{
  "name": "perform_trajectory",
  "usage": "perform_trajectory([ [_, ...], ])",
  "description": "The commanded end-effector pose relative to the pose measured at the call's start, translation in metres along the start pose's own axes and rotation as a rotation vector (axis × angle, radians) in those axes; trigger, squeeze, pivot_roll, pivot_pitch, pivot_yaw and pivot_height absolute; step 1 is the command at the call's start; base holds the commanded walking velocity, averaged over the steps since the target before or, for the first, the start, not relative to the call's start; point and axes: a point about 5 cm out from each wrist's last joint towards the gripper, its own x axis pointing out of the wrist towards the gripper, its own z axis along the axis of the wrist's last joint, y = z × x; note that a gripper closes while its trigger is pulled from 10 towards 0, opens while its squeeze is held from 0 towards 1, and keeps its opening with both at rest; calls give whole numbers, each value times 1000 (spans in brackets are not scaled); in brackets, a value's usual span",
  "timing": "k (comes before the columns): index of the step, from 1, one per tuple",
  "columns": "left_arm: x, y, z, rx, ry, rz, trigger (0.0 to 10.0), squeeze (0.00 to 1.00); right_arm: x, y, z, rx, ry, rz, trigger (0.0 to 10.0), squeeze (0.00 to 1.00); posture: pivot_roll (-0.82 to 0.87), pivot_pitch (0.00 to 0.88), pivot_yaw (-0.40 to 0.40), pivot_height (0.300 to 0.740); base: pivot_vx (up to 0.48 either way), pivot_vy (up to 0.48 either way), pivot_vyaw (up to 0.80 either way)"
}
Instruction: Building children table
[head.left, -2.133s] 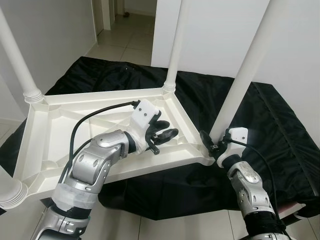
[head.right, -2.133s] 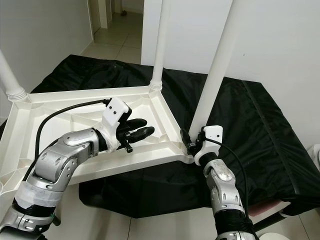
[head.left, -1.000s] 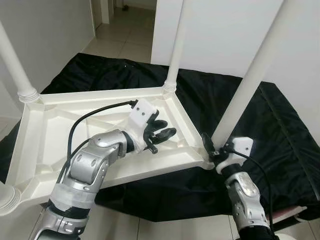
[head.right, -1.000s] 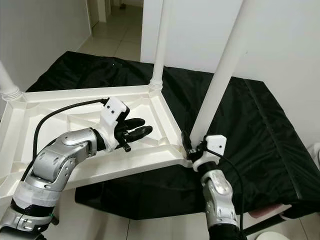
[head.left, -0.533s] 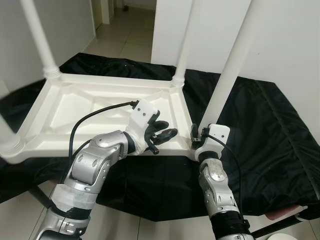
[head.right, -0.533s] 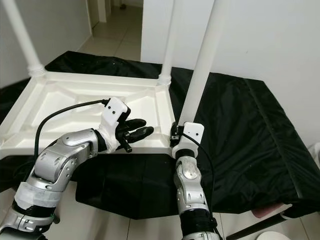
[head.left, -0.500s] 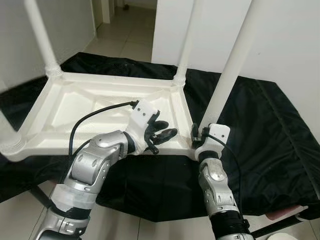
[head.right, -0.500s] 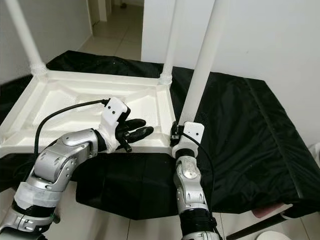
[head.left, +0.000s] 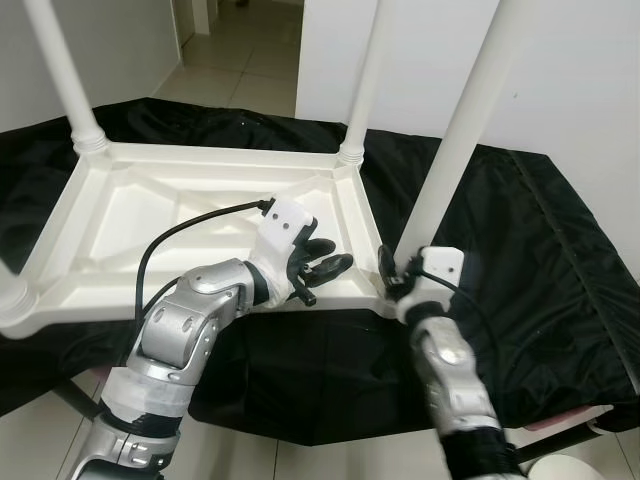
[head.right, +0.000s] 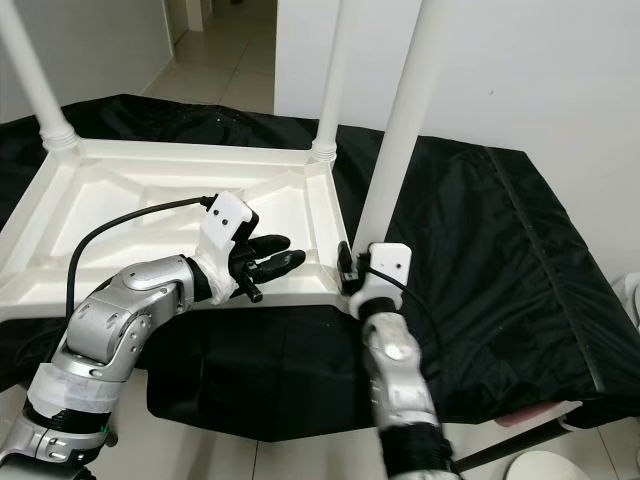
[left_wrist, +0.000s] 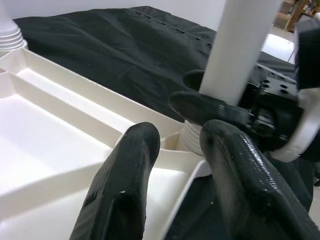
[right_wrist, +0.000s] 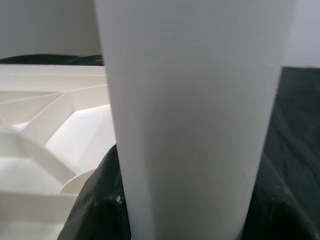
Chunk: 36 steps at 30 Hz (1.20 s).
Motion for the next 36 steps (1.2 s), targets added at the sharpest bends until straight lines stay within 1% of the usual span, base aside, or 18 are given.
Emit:
perform_trajectory([
  [1,0,3,5,12,-5,62,10000,0,-4,3,3,-56,-27,114,10000,0,80,38,-63,740,0,0,0],
  [2,0,3,5,13,-6,62,10000,0,-5,-3,5,-162,-37,157,10000,0,78,36,-61,740,0,0,0],
  [3,0,4,5,13,-7,63,10000,0,-7,-4,5,-249,-33,203,10000,0,78,36,-61,740,0,0,0],
  [4,0,4,5,13,-7,63,10000,0,-7,-4,5,-249,-33,203,10000,0,78,36,-61,740,0,0,0],
  [5,0,4,5,14,-7,63,10000,0,-8,-3,3,-301,-24,240,10000,0,79,34,-59,740,0,0,0],
  [6,0,4,5,14,-7,63,10000,0,-8,-3,3,-301,-24,240,10000,0,79,34,-59,740,0,0,0],
  [7,0,4,5,15,-7,63,10000,0,-10,0,0,-337,-9,275,10000,0,79,34,-59,740,0,0,0],
  [10,0,4,6,16,-7,63,10000,0,-11,2,-3,-355,0,296,10000,0,79,34,-59,740,0,0,0],
  [17,-1,5,6,18,-5,68,10000,0,-12,5,-7,-311,15,284,10000,0,85,35,-54,740,0,0,0],
  [21,-2,5,5,21,-2,67,10000,0,-14,3,-7,-320,17,293,10000,0,85,37,-51,740,0,0,0],
  [23,-3,5,6,21,-2,66,10000,0,-21,-6,-14,-264,12,259,10000,0,80,40,-48,740,0,0,0],
  [24,-3,5,6,21,-2,66,10000,0,-21,-6,-14,-264,12,259,10000,0,80,40,-48,740,0,0,0],
  [28,-2,5,6,19,-3,64,10000,0,-25,-15,-22,-157,-16,131,10000,0,80,41,-47,740,0,0,0],
  [29,-2,5,6,20,-3,64,10000,0,-28,-15,-27,-151,-23,82,10000,0,83,43,-45,740,0,0,0],
  [30,-2,5,6,20,-3,64,10000,0,-28,-15,-27,-151,-23,82,10000,0,83,43,-45,740,0,0,0],
  [31,-2,5,6,20,-3,64,10000,0,-31,-15,-30,-149,-28,48,10000,0,83,43,-45,740,0,0,0],
  [32,-2,5,6,20,-3,64,10000,0,-32,-14,-33,-128,-19,31,10000,0,83,43,-45,740,0,0,0],
  [36,-3,5,6,21,0,63,10000,0,-33,-6,-37,-87,-11,43,10000,0,88,49,-42,740,0,0,0],
])
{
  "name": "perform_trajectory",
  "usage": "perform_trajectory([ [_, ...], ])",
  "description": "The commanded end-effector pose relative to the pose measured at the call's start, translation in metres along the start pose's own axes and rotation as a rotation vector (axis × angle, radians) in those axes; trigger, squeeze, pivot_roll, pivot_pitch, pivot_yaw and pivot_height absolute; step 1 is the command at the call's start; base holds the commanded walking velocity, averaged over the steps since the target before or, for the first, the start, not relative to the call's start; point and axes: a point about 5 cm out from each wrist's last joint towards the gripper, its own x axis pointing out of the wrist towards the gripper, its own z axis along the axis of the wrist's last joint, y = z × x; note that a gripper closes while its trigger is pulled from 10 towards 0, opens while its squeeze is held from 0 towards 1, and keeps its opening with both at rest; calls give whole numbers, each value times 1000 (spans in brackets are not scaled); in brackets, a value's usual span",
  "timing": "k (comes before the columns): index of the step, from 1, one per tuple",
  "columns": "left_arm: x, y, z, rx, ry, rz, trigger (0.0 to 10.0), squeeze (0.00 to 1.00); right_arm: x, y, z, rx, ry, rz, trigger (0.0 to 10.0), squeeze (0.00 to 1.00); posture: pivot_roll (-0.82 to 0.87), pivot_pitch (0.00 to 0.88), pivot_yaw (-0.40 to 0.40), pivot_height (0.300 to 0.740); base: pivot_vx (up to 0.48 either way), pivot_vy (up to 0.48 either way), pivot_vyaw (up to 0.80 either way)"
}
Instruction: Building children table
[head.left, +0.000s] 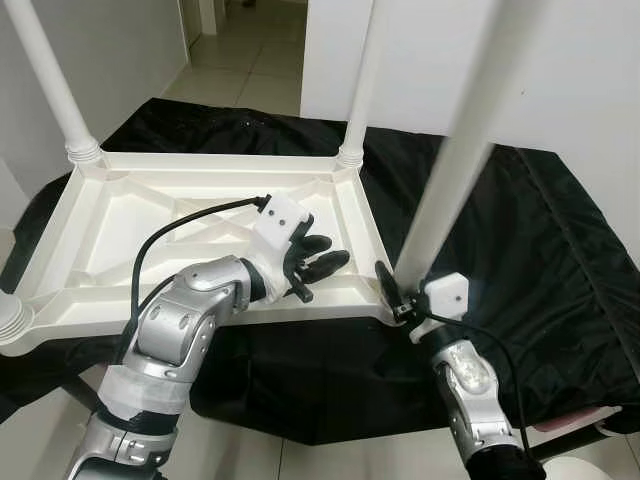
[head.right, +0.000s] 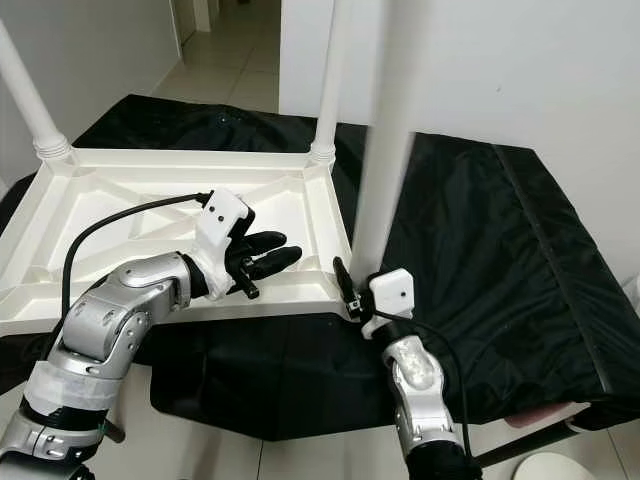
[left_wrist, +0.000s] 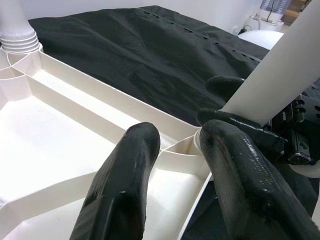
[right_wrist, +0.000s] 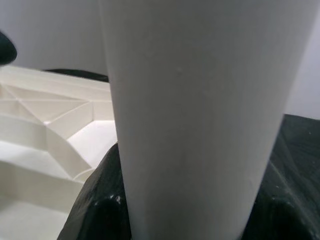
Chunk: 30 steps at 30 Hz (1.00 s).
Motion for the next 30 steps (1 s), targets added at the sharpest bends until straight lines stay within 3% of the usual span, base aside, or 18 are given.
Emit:
perform_trajectory([
  [1,0,2,5,15,-4,47,10000,0,-14,2,-20,42,113,-8,10000,0,89,49,-41,740,0,0,0],
  [7,-1,2,6,18,-1,48,10000,0,-7,4,-22,130,156,-16,10000,0,92,49,-38,740,0,0,0],
  [21,-1,3,6,21,0,48,10000,0,11,-12,-20,130,290,-48,10000,0,89,48,-39,740,0,0,0],
  [26,-1,3,6,20,-1,51,10000,0,15,-15,-17,235,321,-80,10000,0,89,50,-45,740,0,0,0],
  [30,-1,3,6,20,-1,52,10000,0,15,-15,-16,259,325,-86,10000,0,89,50,-45,740,0,0,0],
])
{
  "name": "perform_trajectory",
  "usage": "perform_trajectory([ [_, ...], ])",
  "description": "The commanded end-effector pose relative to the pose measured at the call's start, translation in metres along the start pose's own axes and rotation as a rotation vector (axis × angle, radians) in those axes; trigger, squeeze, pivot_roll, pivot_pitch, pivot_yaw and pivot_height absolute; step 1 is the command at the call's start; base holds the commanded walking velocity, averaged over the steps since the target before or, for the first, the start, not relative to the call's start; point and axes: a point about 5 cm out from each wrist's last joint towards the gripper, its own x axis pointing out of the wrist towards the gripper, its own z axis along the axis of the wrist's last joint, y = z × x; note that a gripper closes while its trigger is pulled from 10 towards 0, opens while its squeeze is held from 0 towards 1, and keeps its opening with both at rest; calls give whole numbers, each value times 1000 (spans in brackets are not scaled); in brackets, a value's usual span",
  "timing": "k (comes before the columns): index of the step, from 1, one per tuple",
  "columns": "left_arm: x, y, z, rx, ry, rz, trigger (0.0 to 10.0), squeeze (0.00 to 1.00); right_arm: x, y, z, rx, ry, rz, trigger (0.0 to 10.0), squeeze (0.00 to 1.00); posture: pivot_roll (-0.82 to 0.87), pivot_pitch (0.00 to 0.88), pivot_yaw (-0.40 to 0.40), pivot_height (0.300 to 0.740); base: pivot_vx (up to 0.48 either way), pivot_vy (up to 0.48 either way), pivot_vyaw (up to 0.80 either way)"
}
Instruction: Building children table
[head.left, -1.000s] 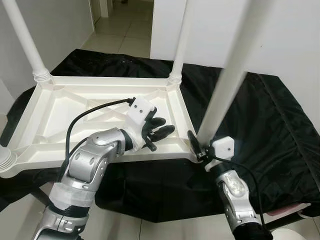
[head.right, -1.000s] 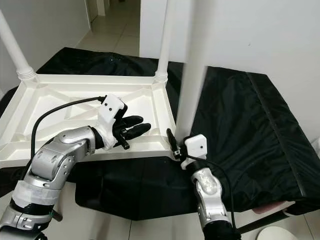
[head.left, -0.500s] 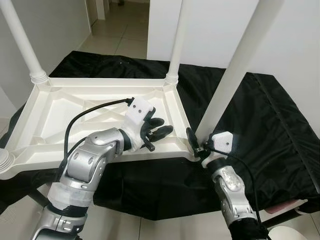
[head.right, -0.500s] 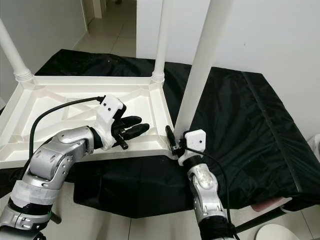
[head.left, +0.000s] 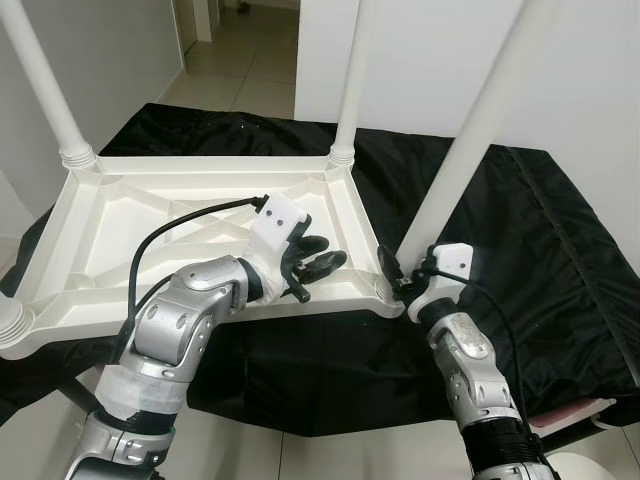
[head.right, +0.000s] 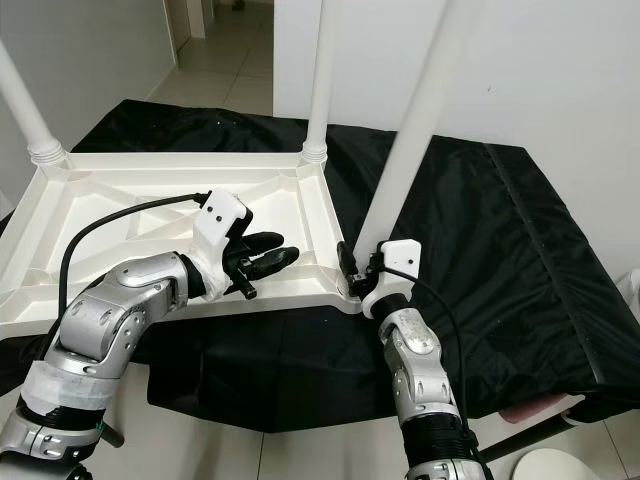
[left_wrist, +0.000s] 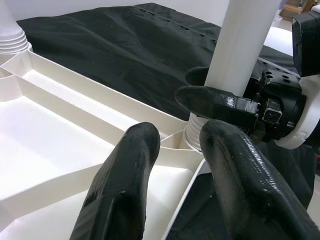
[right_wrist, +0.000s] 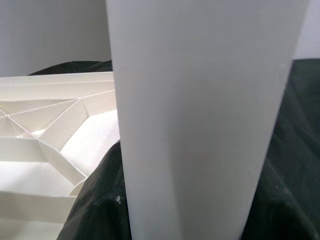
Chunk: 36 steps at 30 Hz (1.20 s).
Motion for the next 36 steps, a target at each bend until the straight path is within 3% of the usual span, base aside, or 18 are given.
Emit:
perform_trajectory([
  [1,0,2,6,20,-10,48,10000,0,-8,-8,-24,80,151,-62,10000,0,87,52,-47,740,0,0,0],
  [3,0,1,6,19,-10,48,10000,0,-7,-9,-23,113,167,-74,10000,0,87,52,-47,740,0,0,0],
  [8,1,1,7,17,-12,47,10000,0,-7,-10,-21,97,167,-71,10000,0,85,53,-47,740,0,0,0],
  [11,1,1,7,17,-14,48,10000,0,-8,-9,-19,54,164,-59,10000,0,85,52,-51,740,0,0,0],
  [15,0,2,7,17,-17,53,10000,0,-16,-5,-23,-75,114,-25,10000,0,86,51,-54,740,0,0,0],
  [25,1,2,7,16,-19,54,10000,0,-39,-4,-47,-109,117,-3,10000,0,84,50,-49,740,0,0,0],
  [29,1,2,8,18,-17,50,10000,0,-48,1,-58,-205,139,63,10000,0,84,50,-46,740,0,0,0],
  [31,1,2,8,18,-17,49,10000,0,-49,1,-59,-210,146,65,10000,0,84,50,-46,740,0,0,0],
  [34,0,3,8,22,-16,49,10000,0,-44,-2,-63,-114,215,38,10000,0,87,48,-40,740,0,0,0],
  [36,1,4,9,25,-15,47,10000,0,-36,0,-61,-141,263,56,10000,0,85,44,-37,740,0,0,0],
])
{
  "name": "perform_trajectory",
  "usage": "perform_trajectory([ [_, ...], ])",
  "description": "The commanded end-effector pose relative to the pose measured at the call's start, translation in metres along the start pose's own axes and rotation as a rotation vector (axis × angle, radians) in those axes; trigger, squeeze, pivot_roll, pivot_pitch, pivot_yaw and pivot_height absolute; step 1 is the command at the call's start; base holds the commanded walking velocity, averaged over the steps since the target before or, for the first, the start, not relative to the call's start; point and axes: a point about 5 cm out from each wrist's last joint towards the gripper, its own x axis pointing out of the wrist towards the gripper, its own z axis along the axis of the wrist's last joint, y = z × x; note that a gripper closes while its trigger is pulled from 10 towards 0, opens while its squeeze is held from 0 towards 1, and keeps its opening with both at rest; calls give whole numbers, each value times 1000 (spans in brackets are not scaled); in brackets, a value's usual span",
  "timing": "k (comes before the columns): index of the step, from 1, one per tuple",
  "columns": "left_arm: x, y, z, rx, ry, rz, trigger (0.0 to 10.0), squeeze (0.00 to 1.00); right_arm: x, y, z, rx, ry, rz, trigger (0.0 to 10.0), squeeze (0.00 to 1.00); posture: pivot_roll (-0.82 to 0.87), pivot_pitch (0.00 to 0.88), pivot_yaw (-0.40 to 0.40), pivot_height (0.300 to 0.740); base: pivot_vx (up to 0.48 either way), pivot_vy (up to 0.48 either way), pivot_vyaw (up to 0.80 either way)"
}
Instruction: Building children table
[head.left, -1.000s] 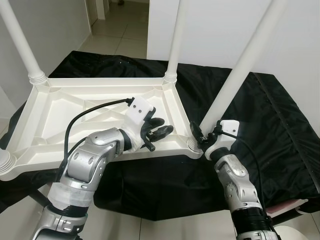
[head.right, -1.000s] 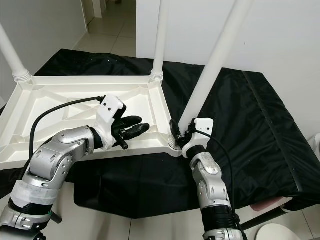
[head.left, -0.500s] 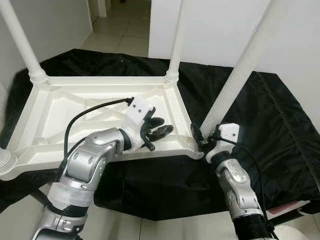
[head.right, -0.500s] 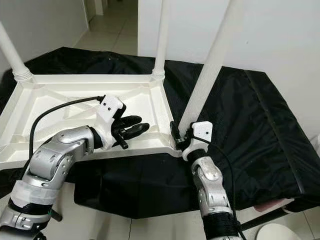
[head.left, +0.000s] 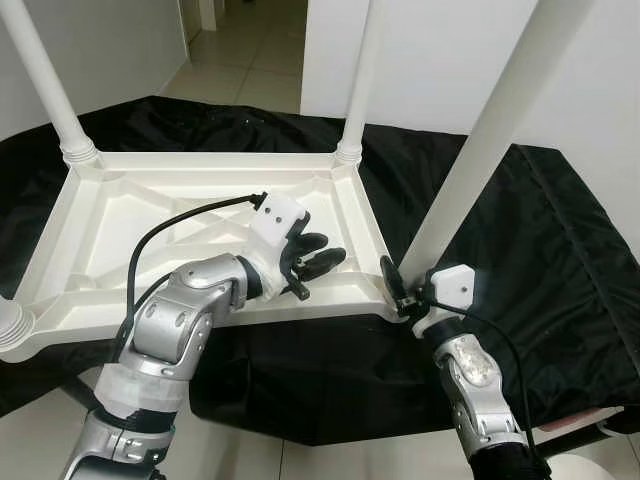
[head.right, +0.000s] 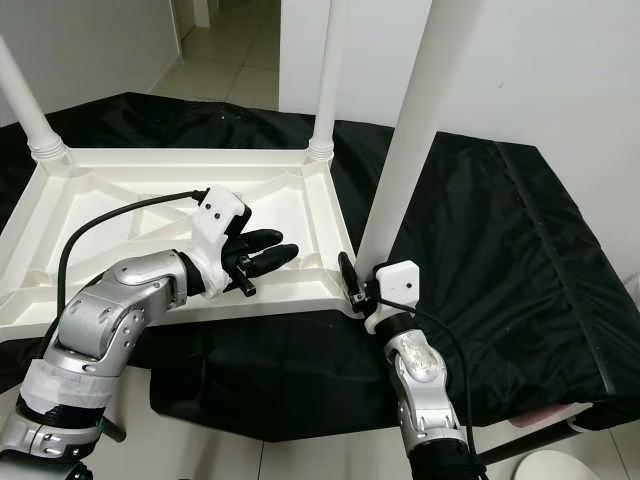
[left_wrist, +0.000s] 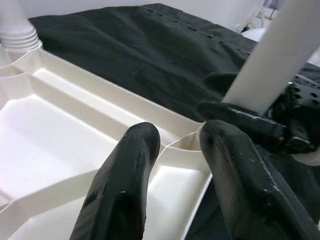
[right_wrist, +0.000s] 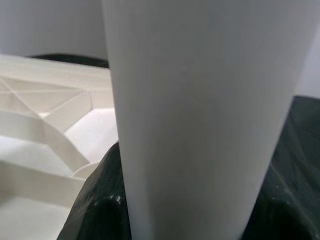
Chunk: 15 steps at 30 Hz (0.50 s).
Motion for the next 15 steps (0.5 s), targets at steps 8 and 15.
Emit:
perform_trajectory([
  [8,3,2,7,26,-8,35,10000,0,-12,-2,-43,79,293,14,10000,0,85,40,-37,740,0,0,0],
  [15,3,3,7,27,-7,39,10000,0,-12,-4,-48,170,355,-7,10000,0,87,42,-39,740,0,0,0],
])
